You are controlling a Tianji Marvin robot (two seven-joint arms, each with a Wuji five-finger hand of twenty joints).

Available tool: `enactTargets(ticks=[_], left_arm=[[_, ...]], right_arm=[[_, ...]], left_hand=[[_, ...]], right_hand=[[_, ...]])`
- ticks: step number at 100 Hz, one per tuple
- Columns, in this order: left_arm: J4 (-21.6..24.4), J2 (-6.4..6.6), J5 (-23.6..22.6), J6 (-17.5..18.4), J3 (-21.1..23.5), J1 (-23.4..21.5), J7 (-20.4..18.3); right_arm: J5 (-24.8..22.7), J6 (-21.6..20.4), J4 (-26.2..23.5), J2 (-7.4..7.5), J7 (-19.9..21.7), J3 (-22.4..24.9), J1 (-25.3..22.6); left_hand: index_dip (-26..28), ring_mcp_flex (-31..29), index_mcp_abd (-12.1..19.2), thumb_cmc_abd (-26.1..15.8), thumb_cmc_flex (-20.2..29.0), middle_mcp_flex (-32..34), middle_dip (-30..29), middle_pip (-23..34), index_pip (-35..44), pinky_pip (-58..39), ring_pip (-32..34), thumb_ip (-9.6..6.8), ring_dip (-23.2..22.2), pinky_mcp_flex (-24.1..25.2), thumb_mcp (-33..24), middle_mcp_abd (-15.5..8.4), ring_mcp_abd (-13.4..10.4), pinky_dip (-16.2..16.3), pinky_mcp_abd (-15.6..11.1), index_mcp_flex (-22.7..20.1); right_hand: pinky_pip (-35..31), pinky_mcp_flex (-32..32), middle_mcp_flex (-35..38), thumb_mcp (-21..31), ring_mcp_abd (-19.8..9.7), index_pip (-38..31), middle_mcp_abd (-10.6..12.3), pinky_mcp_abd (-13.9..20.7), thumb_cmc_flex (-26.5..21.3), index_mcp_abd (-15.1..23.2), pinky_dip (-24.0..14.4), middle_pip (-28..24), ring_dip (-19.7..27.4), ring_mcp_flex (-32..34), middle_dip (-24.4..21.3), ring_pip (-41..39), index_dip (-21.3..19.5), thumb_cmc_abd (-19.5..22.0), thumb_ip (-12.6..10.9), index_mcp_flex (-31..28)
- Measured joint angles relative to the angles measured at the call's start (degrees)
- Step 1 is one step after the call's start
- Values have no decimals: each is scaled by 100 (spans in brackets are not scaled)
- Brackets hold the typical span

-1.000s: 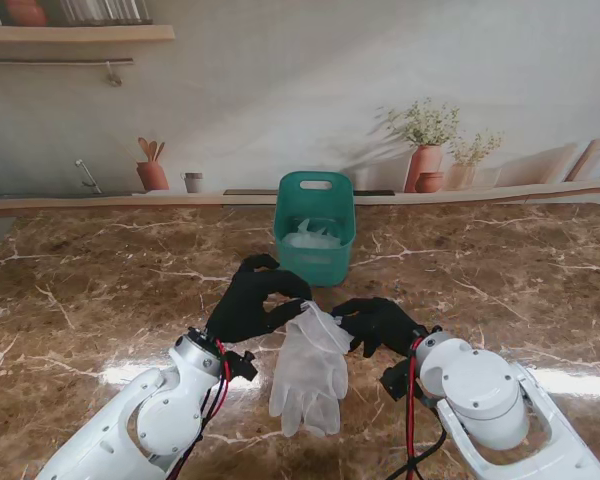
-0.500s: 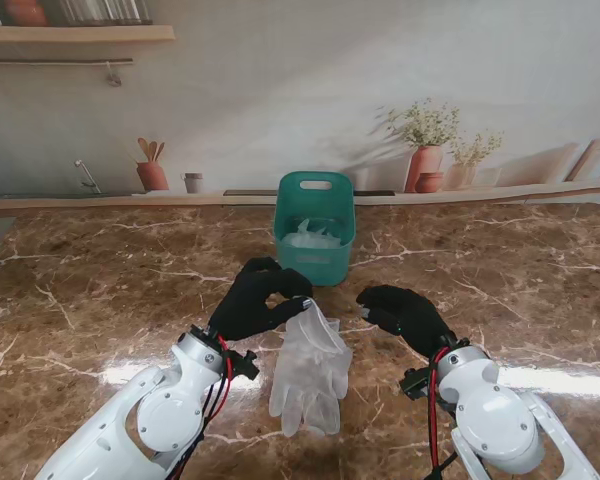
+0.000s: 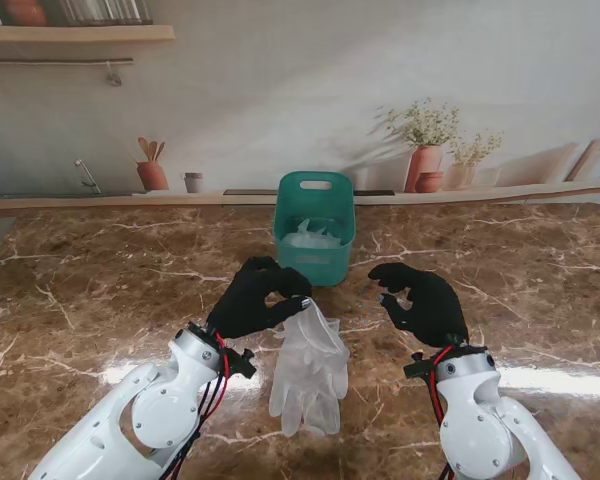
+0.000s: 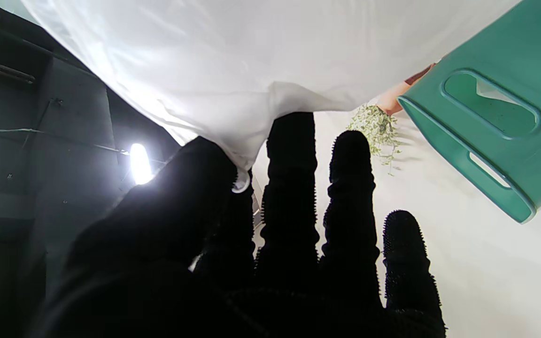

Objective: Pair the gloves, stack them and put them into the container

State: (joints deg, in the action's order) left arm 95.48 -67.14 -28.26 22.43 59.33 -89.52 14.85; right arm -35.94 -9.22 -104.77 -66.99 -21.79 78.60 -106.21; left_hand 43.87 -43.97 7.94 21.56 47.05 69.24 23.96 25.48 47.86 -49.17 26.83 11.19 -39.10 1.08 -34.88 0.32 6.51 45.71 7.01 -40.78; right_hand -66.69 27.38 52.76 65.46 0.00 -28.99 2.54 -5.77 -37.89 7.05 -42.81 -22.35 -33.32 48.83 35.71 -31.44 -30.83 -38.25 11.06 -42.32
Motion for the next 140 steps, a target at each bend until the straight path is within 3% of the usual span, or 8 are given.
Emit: enactTargets(ticks=[11, 24, 47, 70, 100, 104, 111, 140], left_arm=[[52, 33, 153, 4, 50, -8, -323], [75, 66, 242, -13, 54, -2, -401], [113, 103, 305, -138, 100, 19, -606], [143, 139, 477, -225, 111, 68, -830], [225, 184, 744, -297, 94, 169, -1155], [225, 190, 777, -295, 84, 187, -1186], [222, 198, 845, -292, 49, 221, -1219], [109, 183, 905, -282, -83, 350, -1156]], right_arm=[[-1292, -1047, 426, 48, 34, 158, 287], [-565, -1783, 496, 199, 107, 85, 382], [-578, -2825, 509, 189, 288, 57, 391], [-913, -2931, 382, 219, 286, -57, 293], [-1782, -2922, 500, 269, -298, -379, 485], [-1805, -2889, 503, 279, -297, -391, 505], [-1971, -2826, 503, 309, -310, -397, 539], [-1825, -2806, 332, 353, -159, -357, 524]], left_hand=[[1, 0, -30, -1, 10, 0, 0, 1, 24, 0, 0, 0, 0, 0, 60, 0, 0, 0, 58, 0], [1, 0, -66, -7, 15, 0, 0, 1, 67, 0, 0, 0, -1, 0, 120, 1, 0, 0, 60, -4], [3, 0, -86, -65, 9, 0, 0, 1, 76, 0, 0, 0, -2, 0, 133, 3, 0, -1, 61, -7], [2, 0, -95, -66, 68, 0, -1, 1, 77, 0, 0, 1, -2, 0, 236, 5, 1, -4, 62, -7], [4, 7, -102, -122, 67, 0, -1, 3, 77, 0, 0, 2, -2, 21, 265, 10, 1, -62, 62, -7], [4, 13, -118, -170, 139, 0, -1, 3, 77, 0, 0, 15, -2, 24, 385, 13, 1, -64, 62, -7], [4, 14, -120, -174, 137, 0, -1, 4, 77, 0, 0, 15, -2, 26, 406, 14, 2, -65, 63, -7], [-461, 349, -65, -300, 438, -404, 126, -9, 57, 160, -168, -61, 52, 138, 1090, 124, 98, -124, 143, 36]], right_hand=[[702, -634, -1181, 345, -220, 263, 198, 84, -2, 702, 89, -154, -1, -1011, -138, 377, -679, -464, -229, 426], [1466, -1188, -2450, 520, -395, 164, 309, 171, -176, 1388, 91, -134, 33, -2120, -140, 496, -1468, -536, -295, 918], [2201, -1709, -3407, 1023, -475, -380, 315, 310, -543, 2052, 66, -189, 441, -3266, -621, 577, -2149, -543, -295, 671], [2336, -1781, -3469, 1236, -619, -235, 430, 393, -542, 2111, -5, -223, 577, -3639, -986, 441, -750, -543, -295, -476], [2331, -1767, -3467, 625, -709, -553, 563, 516, -174, 2103, -71, -371, 583, -3788, -989, 277, -34, -730, -293, -830], [2290, -1765, -3457, 17, -713, -1443, 567, 519, 314, 2205, -71, -371, 582, -3788, -989, 269, 671, -753, 241, -857], [2243, -1737, -3294, -420, -756, -2046, 624, 524, 846, 2273, -71, -395, 583, -3788, -989, 218, 937, -689, 528, -1041], [2023, -1567, -2323, -433, -824, -2025, 637, 579, 1123, 1902, -74, -501, 453, -3228, -663, -42, 226, -503, 539, -1080]])
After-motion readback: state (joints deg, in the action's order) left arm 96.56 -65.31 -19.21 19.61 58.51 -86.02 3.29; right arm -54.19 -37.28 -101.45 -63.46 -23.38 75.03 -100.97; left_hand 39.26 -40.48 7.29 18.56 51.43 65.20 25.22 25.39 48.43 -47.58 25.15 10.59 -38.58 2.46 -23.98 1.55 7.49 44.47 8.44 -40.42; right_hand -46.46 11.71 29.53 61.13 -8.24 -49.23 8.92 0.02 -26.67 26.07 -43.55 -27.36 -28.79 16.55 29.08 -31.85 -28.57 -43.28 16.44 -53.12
